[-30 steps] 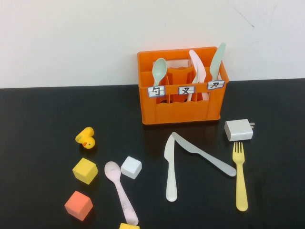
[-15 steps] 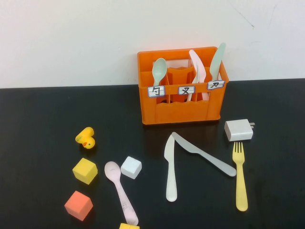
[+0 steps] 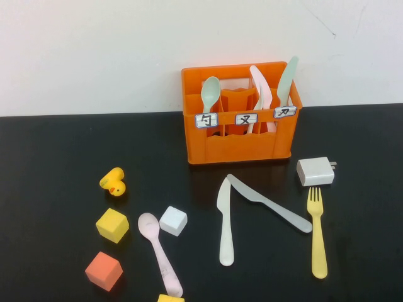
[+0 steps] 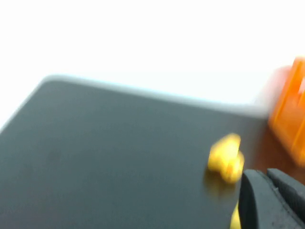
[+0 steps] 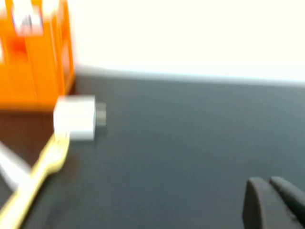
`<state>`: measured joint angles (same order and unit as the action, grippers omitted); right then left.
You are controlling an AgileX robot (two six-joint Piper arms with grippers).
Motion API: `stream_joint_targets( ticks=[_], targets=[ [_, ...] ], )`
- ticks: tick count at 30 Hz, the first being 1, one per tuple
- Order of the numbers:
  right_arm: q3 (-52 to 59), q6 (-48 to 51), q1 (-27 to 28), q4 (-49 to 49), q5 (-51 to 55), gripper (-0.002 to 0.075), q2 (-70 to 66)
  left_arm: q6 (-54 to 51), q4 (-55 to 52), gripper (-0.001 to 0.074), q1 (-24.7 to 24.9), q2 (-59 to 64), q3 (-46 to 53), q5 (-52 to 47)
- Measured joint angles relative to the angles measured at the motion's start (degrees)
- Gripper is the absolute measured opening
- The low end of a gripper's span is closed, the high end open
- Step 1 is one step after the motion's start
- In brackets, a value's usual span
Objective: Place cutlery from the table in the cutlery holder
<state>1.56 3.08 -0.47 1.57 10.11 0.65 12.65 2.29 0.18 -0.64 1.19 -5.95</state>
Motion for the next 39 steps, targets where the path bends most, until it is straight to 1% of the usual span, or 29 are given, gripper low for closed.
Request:
stream_joint_targets(
  ticks=[8, 14, 18, 24, 26, 28, 32, 36, 39],
  targets=[
    [0.0, 0.0, 0.0, 5.0, -21.1, -0.0002, 0.0, 0.8, 0.0, -0.0001, 0.0, 0.0, 0.0, 20.4],
    [0.0, -0.2, 0.0, 6.4, -29.9, -0.0002, 0.0, 2.1, 0.0, -0.0001, 0.0, -0.1, 0.0, 33.1],
    [0.0, -0.4, 0.0, 6.4, -33.5, -0.0002, 0.0, 2.6, 0.0, -0.0001, 0.0, -0.2, 0.0, 37.4],
    [0.0, -0.4, 0.0, 6.1, -35.0, -0.0002, 0.0, 4.6, 0.0, -0.0001, 0.0, -0.2, 0.0, 38.4],
    [0.0, -0.4, 0.0, 6.1, -36.3, -0.0002, 0.0, 5.3, -0.9, -0.0001, 0.0, -0.2, -0.4, 36.2],
    [0.0, -0.4, 0.0, 6.1, -36.4, -0.0002, 0.0, 5.4, -2.3, -0.0001, 0.0, -0.2, -2.9, 31.4],
    [-2.8, -0.4, 0.0, 6.1, -31.4, -0.0002, 0.0, 5.5, -4.0, -0.0001, 0.0, -0.2, -11.9, 16.8],
    [-9.9, -0.7, 0.0, 5.8, -21.8, -0.0002, 0.0, 5.3, -4.5, -0.0001, 0.0, 2.1, -20.5, 0.3],
    [-15.5, -2.1, 0.0, 4.8, -10.4, -0.0002, 0.0, 4.6, -4.5, -0.0001, 0.0, 5.5, -24.2, -6.5]
  ],
)
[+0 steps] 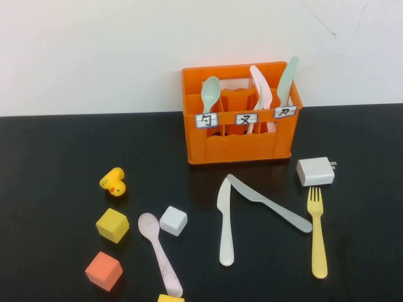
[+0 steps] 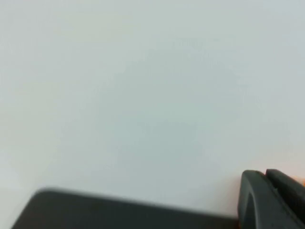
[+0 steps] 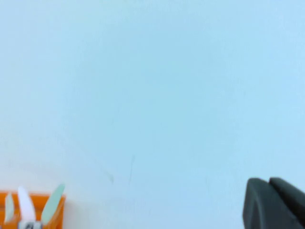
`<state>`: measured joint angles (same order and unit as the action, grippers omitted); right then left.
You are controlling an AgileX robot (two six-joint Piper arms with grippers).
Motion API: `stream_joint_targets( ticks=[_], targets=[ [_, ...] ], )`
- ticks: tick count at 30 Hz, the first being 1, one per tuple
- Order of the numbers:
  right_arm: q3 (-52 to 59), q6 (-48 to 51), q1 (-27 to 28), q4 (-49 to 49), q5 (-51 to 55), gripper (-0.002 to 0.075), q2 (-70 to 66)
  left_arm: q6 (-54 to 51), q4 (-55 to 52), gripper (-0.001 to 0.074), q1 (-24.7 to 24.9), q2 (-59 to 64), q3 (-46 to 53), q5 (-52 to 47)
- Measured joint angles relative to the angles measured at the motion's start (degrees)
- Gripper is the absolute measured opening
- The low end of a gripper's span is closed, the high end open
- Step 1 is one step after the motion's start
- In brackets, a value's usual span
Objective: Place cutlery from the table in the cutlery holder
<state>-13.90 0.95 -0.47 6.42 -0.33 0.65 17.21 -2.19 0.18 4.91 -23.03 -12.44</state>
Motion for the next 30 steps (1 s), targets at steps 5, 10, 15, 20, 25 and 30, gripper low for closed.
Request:
stream_joint_targets(
  ticks=[5, 10, 15, 20, 25, 30],
  targets=[
    [-6.4, -0.6, 0.0, -0.6, 13.5, -0.0002, -4.4, -0.1, 4.8, -0.0001, 0.0, 5.7, -0.8, -3.6],
    [-7.8, 0.1, 0.0, -0.7, 22.5, -0.0002, -15.0, -3.1, 15.6, -0.0001, 0.0, 14.0, -3.6, -14.7],
    [-7.8, 4.8, 0.0, -2.5, 28.3, -0.0002, -26.4, -9.6, 26.3, -0.0001, 0.0, 26.6, -6.4, -26.0],
    [-7.8, 18.5, 0.0, -11.9, 31.4, -0.0002, -36.2, -15.0, 36.3, -0.0001, 0.0, 40.0, -7.8, -28.9],
    [-7.9, 36.2, 0.0, -28.4, 31.6, -0.0003, -42.3, -26.1, 51.1, -0.0001, 0.0, 50.9, -7.9, -28.1],
    [-7.9, 48.7, 0.0, -39.5, 32.9, -0.0003, -44.5, -33.8, 60.2, -0.0001, 2.7, 60.3, -9.2, -27.3]
  ],
)
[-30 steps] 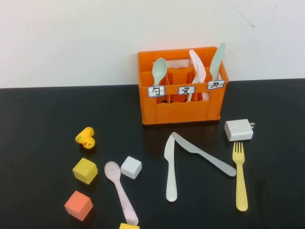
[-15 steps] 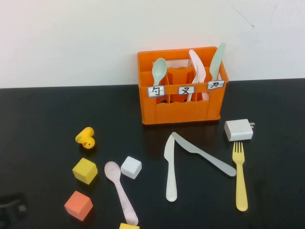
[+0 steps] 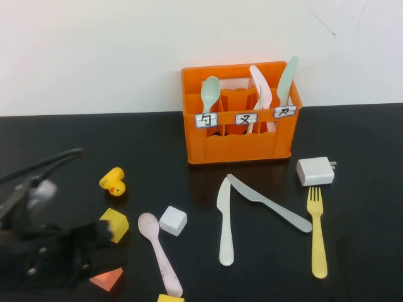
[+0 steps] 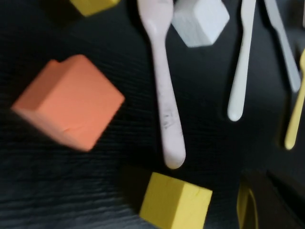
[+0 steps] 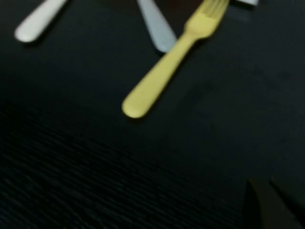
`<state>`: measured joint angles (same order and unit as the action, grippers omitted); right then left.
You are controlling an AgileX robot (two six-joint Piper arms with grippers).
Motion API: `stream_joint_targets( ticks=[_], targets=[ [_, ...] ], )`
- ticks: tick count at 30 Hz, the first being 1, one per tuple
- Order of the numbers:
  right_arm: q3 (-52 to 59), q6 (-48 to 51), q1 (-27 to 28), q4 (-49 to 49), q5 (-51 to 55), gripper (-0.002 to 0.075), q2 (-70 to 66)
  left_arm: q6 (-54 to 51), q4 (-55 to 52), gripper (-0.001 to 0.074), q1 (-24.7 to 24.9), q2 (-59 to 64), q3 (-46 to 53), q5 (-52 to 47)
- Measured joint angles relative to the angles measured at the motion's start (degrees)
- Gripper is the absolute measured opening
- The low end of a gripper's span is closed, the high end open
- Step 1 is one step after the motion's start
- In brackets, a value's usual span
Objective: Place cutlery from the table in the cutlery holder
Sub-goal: Pick up the spoon
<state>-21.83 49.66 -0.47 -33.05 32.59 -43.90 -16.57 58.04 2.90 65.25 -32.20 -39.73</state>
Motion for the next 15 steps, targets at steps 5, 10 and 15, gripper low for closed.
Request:
stream_joint_targets(
  ticks=[5, 10, 15],
  targets=[
    [0.0, 3.3, 0.0, -1.9, 0.1, -0.0003, -0.2, 3.9, -4.4, -0.0001, 9.0, 6.1, -5.5, 4.0],
    [0.0, 3.6, 0.0, -2.1, 0.1, -0.0003, -0.2, 27.0, -26.7, -0.0001, 19.7, 11.3, -13.1, 7.8],
    [0.0, 4.4, 0.0, -2.2, 0.1, -0.0003, -0.2, 51.5, -49.7, -0.0001, 25.8, 17.3, -17.7, 5.5]
  ],
)
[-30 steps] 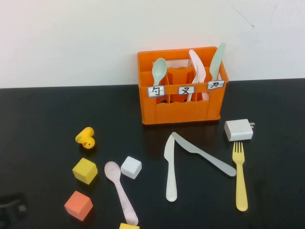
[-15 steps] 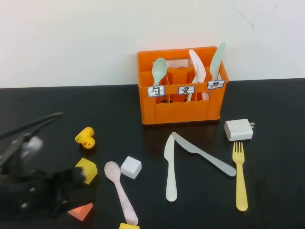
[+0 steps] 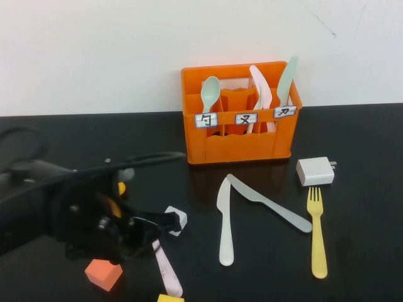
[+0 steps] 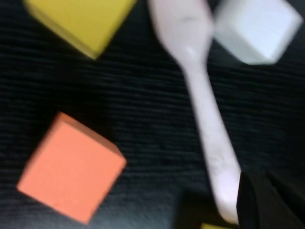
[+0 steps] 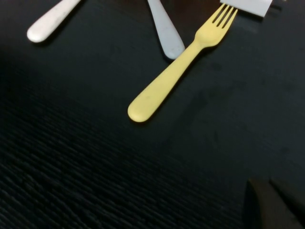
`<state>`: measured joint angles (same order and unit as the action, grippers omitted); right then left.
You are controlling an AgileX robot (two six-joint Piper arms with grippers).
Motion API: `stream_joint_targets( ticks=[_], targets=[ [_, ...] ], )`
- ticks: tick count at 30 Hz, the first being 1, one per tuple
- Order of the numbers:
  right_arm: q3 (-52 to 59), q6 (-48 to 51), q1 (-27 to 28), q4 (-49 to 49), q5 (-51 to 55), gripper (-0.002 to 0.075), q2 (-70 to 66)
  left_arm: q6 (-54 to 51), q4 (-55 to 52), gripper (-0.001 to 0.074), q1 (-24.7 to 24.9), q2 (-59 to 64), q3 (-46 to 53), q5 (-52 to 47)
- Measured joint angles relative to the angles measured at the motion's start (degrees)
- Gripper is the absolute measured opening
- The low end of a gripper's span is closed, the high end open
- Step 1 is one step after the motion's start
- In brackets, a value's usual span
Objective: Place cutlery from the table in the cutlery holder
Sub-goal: Pick up the spoon
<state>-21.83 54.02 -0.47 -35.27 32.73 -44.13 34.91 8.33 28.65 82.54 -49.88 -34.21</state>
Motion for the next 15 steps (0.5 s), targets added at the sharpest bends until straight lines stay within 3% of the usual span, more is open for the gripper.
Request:
stream_joint_targets(
  ticks=[3, 12, 15],
  targets=[
    [0.0, 0.1, 0.0, -0.1, 0.0, -0.0003, 0.0, 5.3, -5.1, -0.0001, 1.8, 2.2, -0.7, 1.0],
    [0.0, 0.1, 0.0, -0.6, -0.1, -0.0003, 0.0, 11.3, -5.4, 0.0000, 2.2, 6.6, -0.9, 1.7],
    [0.0, 0.3, 0.0, -1.2, -0.1, -0.0003, 0.0, 11.2, -4.9, 0.0041, 2.2, 8.5, -0.9, 1.7]
  ],
)
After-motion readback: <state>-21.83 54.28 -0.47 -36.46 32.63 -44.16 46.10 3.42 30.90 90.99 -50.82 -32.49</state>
